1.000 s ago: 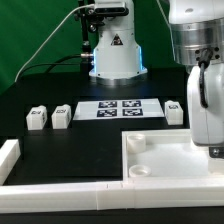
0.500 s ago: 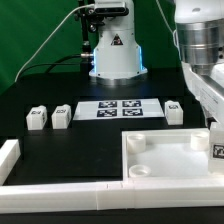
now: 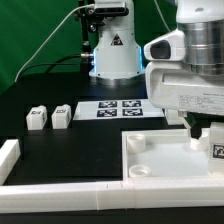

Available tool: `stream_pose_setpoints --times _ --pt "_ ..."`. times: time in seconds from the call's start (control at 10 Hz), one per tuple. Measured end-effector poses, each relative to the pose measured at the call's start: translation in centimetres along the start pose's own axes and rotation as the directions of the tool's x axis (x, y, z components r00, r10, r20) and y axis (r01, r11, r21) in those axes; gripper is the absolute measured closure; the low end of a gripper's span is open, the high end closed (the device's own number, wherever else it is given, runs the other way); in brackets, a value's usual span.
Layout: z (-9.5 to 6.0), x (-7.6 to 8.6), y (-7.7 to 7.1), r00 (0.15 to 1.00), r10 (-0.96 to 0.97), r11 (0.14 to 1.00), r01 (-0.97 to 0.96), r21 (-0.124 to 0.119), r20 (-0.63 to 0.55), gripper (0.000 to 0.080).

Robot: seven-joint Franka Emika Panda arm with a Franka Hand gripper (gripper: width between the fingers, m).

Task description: Assemble one leg

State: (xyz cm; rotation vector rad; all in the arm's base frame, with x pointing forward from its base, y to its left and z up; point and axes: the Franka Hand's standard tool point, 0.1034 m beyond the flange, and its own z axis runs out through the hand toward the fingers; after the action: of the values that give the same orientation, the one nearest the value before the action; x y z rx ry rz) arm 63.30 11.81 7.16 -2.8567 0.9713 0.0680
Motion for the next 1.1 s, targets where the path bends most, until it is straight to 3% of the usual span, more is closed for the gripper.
stream_pose_setpoints --times 0.2,0.3,0.4,0.5,0.6,0.9,1.1 --pt "0.06 -0.03 0.03 0.988 -0.157 0.988 0.157 -0.010 -0.006 0.0151" --pt "0.05 0.03 0.08 0.985 -0.174 0.985 0.174 -0.010 -0.006 0.0246" --pt "0.05 0.02 0.07 0.985 -0.171 0.985 0.171 -0.010 -0.005 0.0246" --pt "0.06 -0.01 0.04 0.990 -0.141 0.990 0.141 -0.007 -0.005 0.0443" --pt "0.10 -0.04 0.12 1.000 0.005 1.000 -0.005 -0.007 -0.003 0.0504" --pt "0.10 -0.03 0.13 0.960 0.280 0.960 -0.280 -0.006 -0.004 0.0504" --pt "0.09 0.16 0.14 0.858 0.513 0.858 -0.513 -0.002 0.003 0.0504"
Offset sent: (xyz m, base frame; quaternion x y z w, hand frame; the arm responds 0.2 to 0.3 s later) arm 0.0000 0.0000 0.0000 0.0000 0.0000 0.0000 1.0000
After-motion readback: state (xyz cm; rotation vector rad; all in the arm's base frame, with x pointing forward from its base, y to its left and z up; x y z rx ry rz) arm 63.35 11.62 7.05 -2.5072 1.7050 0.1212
